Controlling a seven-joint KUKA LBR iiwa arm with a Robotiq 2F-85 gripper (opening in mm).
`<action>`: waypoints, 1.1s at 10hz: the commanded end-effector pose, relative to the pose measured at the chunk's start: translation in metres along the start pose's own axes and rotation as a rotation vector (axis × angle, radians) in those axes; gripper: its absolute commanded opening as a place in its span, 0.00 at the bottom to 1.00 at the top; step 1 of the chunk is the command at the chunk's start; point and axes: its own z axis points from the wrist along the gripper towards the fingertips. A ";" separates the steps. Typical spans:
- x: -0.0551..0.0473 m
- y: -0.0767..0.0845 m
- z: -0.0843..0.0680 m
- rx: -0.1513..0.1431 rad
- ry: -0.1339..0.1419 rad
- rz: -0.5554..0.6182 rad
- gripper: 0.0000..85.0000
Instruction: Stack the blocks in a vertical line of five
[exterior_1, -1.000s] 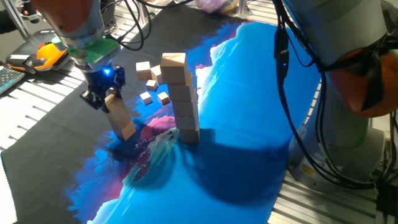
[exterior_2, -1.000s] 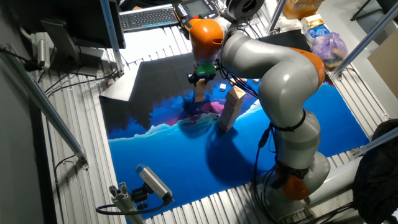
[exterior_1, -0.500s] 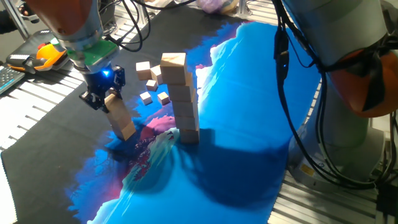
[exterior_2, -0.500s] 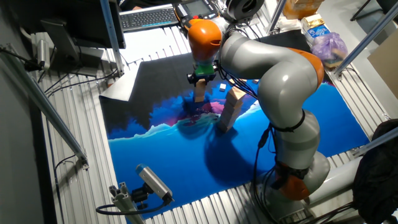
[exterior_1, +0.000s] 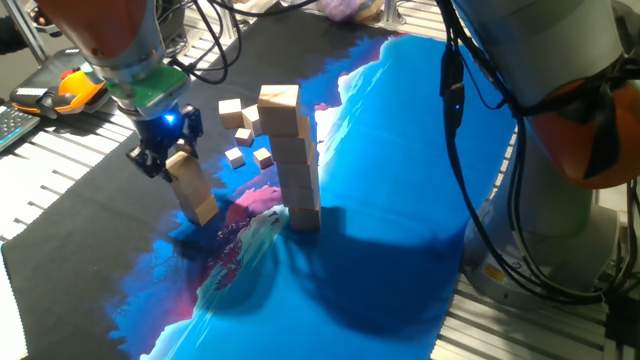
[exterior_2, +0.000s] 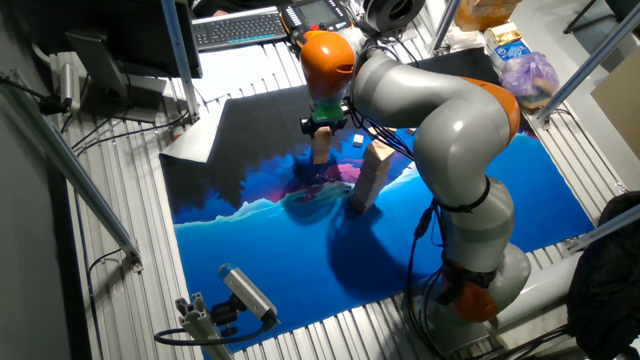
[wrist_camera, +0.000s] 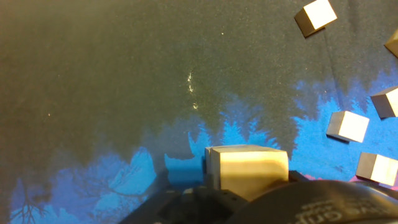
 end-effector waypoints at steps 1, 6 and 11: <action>0.000 0.000 0.000 0.000 -0.001 0.003 0.80; -0.009 -0.005 -0.029 -0.012 0.025 0.033 0.80; -0.043 -0.046 -0.049 -0.013 0.056 0.039 0.80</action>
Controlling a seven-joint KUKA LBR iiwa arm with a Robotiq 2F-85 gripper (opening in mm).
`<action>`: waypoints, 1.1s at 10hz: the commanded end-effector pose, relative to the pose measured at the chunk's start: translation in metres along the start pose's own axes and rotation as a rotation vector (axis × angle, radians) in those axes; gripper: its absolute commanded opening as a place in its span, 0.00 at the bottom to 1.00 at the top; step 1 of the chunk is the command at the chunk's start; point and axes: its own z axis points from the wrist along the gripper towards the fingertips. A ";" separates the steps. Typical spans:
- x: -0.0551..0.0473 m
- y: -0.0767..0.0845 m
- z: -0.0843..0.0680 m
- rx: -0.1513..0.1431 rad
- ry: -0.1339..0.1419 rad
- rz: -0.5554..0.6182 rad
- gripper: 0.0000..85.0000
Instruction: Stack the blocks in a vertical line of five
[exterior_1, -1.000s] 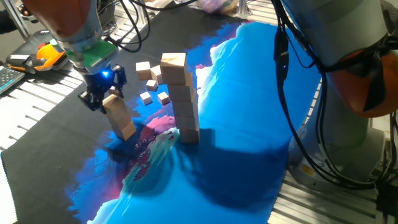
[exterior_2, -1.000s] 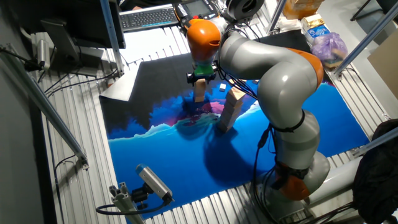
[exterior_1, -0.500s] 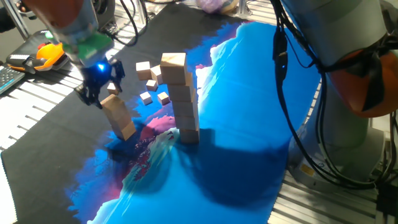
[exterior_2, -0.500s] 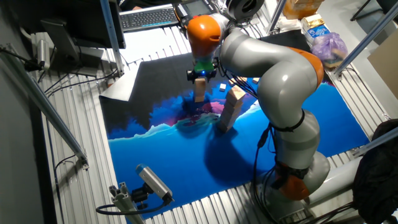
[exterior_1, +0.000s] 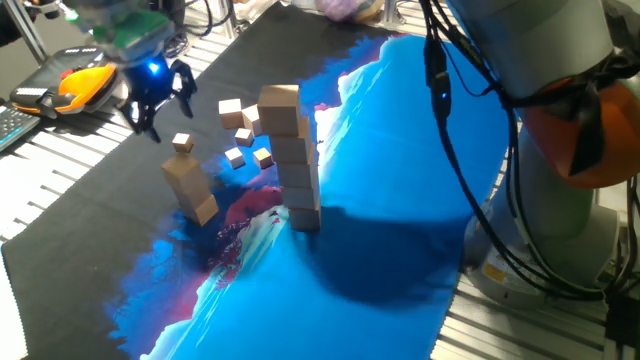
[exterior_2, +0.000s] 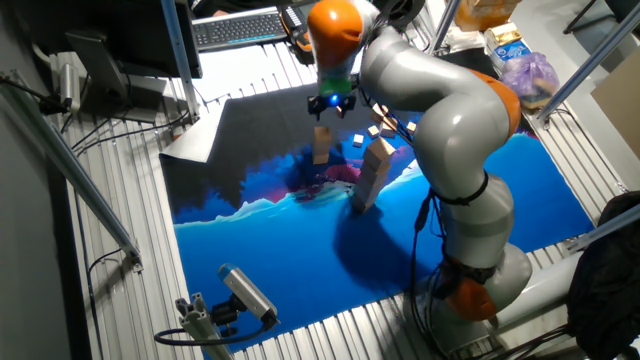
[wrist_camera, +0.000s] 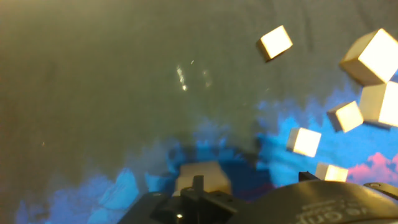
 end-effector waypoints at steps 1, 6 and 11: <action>-0.008 -0.017 0.001 -0.004 -0.002 -0.002 0.80; -0.039 -0.082 0.003 -0.005 0.006 0.029 0.80; -0.044 -0.088 -0.002 0.001 0.072 0.092 0.60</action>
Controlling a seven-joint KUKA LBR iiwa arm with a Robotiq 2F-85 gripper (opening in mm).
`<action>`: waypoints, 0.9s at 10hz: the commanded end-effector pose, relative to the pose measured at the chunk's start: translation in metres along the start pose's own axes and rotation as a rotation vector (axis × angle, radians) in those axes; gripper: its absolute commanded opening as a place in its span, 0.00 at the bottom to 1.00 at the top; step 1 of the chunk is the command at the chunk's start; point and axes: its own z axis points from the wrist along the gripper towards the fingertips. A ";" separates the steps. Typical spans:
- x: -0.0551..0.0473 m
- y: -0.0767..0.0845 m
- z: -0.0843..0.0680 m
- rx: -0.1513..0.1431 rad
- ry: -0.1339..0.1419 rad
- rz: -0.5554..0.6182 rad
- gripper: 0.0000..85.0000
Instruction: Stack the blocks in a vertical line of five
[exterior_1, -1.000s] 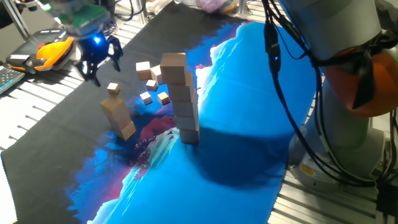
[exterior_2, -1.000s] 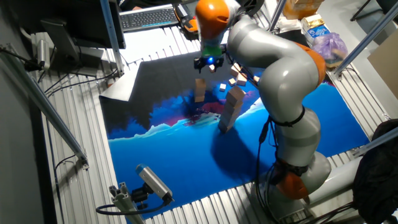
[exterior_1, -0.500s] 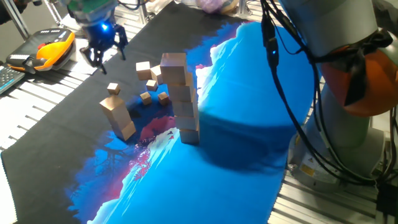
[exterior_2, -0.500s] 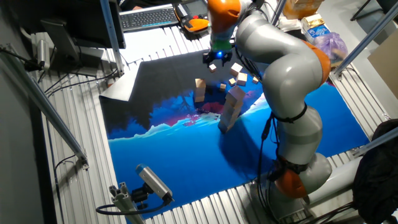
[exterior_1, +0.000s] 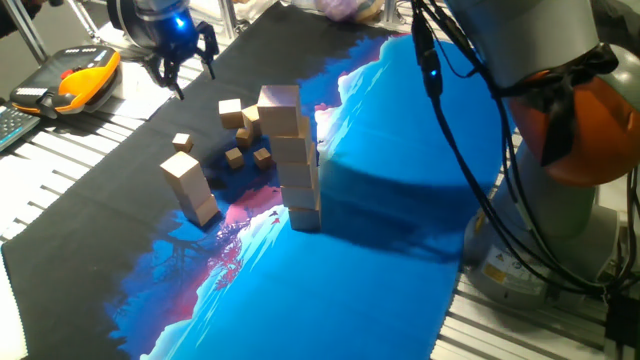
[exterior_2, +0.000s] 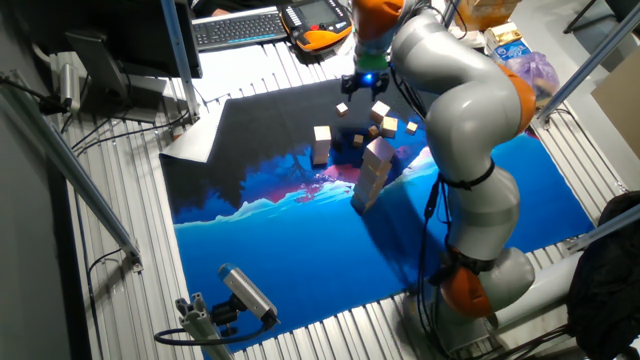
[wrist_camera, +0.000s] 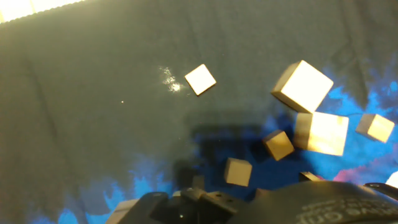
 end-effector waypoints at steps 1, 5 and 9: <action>0.000 0.000 0.000 0.009 0.000 0.011 0.60; 0.000 0.000 0.000 0.037 -0.008 0.026 0.80; -0.010 -0.040 0.027 0.005 -0.016 -0.023 0.80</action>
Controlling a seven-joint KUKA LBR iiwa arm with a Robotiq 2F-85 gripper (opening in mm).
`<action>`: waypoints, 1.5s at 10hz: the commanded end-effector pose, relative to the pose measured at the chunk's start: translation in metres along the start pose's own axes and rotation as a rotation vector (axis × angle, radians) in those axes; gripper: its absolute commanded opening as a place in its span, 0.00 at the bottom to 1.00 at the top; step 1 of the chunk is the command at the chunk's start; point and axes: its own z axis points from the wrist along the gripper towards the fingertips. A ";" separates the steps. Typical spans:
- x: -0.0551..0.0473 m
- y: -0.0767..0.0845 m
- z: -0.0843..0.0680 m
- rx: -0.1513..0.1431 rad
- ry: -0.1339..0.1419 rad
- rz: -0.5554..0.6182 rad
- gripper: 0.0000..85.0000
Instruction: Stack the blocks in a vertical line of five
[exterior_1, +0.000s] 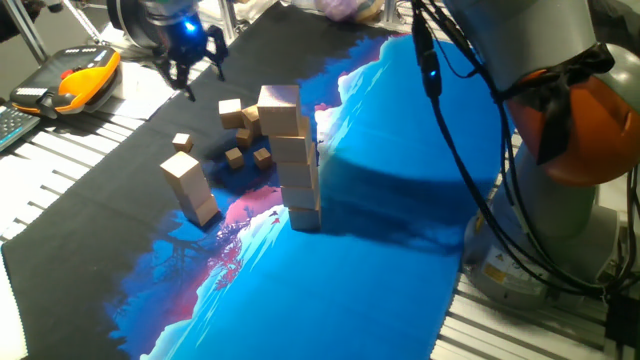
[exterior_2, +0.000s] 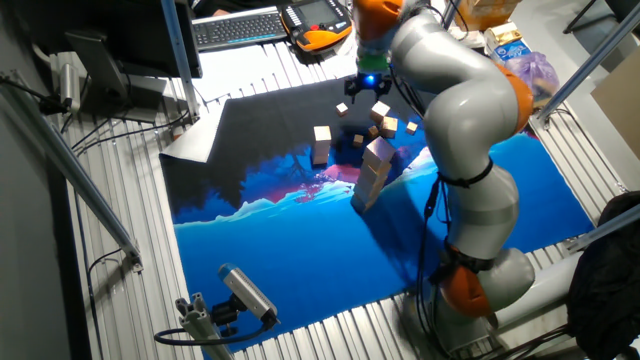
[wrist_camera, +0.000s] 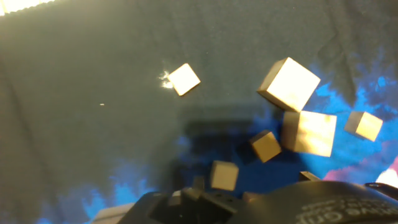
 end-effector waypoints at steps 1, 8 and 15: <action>-0.006 -0.023 0.009 -0.006 -0.005 -0.003 0.80; -0.006 -0.069 0.049 -0.002 -0.056 0.012 0.80; -0.009 -0.065 0.052 0.125 -0.009 0.133 0.80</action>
